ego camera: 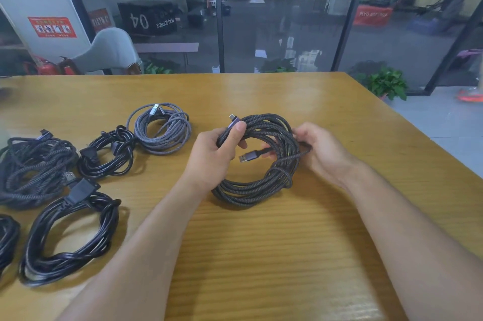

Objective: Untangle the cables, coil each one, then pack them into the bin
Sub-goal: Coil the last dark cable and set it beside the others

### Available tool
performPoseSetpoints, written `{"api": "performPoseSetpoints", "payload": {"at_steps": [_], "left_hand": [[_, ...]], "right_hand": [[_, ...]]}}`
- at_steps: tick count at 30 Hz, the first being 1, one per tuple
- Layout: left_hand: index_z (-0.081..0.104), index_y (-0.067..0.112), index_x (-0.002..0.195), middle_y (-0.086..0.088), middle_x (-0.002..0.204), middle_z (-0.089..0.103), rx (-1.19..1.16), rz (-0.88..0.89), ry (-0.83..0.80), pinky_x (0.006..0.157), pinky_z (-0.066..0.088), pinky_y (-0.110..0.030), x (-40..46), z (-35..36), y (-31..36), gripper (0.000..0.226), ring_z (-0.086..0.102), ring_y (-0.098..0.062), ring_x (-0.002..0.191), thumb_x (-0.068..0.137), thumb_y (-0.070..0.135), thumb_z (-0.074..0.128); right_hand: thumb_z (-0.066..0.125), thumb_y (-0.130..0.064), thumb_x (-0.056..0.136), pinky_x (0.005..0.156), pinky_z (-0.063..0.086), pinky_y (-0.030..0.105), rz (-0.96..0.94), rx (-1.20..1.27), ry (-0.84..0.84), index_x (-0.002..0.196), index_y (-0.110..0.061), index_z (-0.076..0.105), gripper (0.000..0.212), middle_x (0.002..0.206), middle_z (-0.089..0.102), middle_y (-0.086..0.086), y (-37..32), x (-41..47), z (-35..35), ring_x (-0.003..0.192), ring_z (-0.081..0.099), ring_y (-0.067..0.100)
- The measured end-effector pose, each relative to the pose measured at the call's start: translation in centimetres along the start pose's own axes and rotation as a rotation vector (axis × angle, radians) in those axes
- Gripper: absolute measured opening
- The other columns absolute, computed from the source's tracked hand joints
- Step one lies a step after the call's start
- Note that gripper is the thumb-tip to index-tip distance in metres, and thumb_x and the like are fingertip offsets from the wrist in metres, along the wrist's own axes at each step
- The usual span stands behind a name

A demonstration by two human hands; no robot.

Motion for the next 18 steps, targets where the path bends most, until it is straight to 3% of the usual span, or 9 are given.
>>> {"api": "performPoseSetpoints", "payload": {"at_steps": [2,5,7,9,12,15,18], "left_hand": [[0.069,0.024,0.072,0.008,0.054,0.034,0.024,-0.001,0.016,0.052,0.027,-0.033,0.0,0.0,0.0,0.052,0.028,-0.016,0.049,0.09,0.07,0.053],[0.064,0.033,0.059,0.009,0.054,0.036,0.04,-0.007,0.04,0.05,0.026,-0.028,0.1,0.1,0.1,0.048,0.028,-0.013,0.047,0.093,0.065,0.054],[0.063,0.033,0.059,0.009,0.054,0.036,0.046,0.002,0.046,0.05,0.026,-0.028,0.2,0.1,0.0,0.048,0.029,-0.013,0.046,0.092,0.067,0.053],[0.064,0.025,0.066,0.01,0.052,0.037,0.037,0.006,0.054,0.05,0.026,-0.028,0.3,0.1,-0.2,0.052,0.029,-0.012,0.045,0.09,0.07,0.053],[0.065,0.017,0.073,0.011,0.051,0.037,0.043,0.001,0.085,0.05,0.027,-0.029,0.5,0.1,-0.3,0.055,0.03,-0.012,0.044,0.092,0.068,0.054],[0.065,0.015,0.073,0.009,0.051,0.038,0.073,0.009,0.107,0.051,0.03,-0.031,0.5,0.3,-0.4,0.055,0.032,-0.014,0.046,0.097,0.064,0.054],[0.065,0.014,0.075,0.01,0.052,0.038,0.051,-0.037,0.121,0.052,0.029,-0.032,0.5,0.4,-0.5,0.056,0.031,-0.015,0.049,0.097,0.064,0.055]], "right_hand": [[0.049,-0.025,0.095,0.087,0.056,0.037,0.004,0.07,-0.115,0.115,0.0,0.071,0.039,0.112,0.076,0.02,-0.1,-0.3,0.5,0.099,0.07,0.028],[0.065,-0.002,0.083,0.083,0.055,0.027,-0.099,0.019,-0.215,0.124,-0.01,0.065,0.042,0.105,0.074,0.006,0.0,-0.1,1.1,0.098,0.067,0.018],[0.072,0.013,0.079,0.081,0.054,0.026,-0.16,-0.023,-0.187,0.127,-0.016,0.062,0.056,0.098,0.071,0.0,0.2,0.1,1.6,0.094,0.065,0.016],[0.076,0.016,0.08,0.078,0.053,0.025,-0.211,-0.103,-0.105,0.125,-0.016,0.062,0.057,0.089,0.068,0.0,0.3,0.2,2.3,0.088,0.064,0.017],[0.081,0.005,0.083,0.082,0.055,0.023,-0.291,-0.16,0.08,0.117,-0.015,0.067,0.042,0.088,0.075,-0.008,0.3,0.3,3.8,0.086,0.071,0.01],[0.084,-0.017,0.087,0.09,0.057,0.034,-0.386,-0.249,0.304,0.113,-0.015,0.071,0.029,0.098,0.079,-0.009,0.8,0.6,4.6,0.094,0.074,0.009],[0.077,-0.048,0.09,0.085,0.058,0.038,-0.505,-0.685,0.531,0.122,-0.03,0.068,0.037,0.097,0.077,-0.015,1.2,0.7,4.0,0.09,0.073,0.008]]}}
Point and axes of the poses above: each hand's wrist, its own x-axis towards the middle knuckle, its own z-axis out of the palm, y = z × x, the point moved 1 cm from there along x, towards the middle knuckle
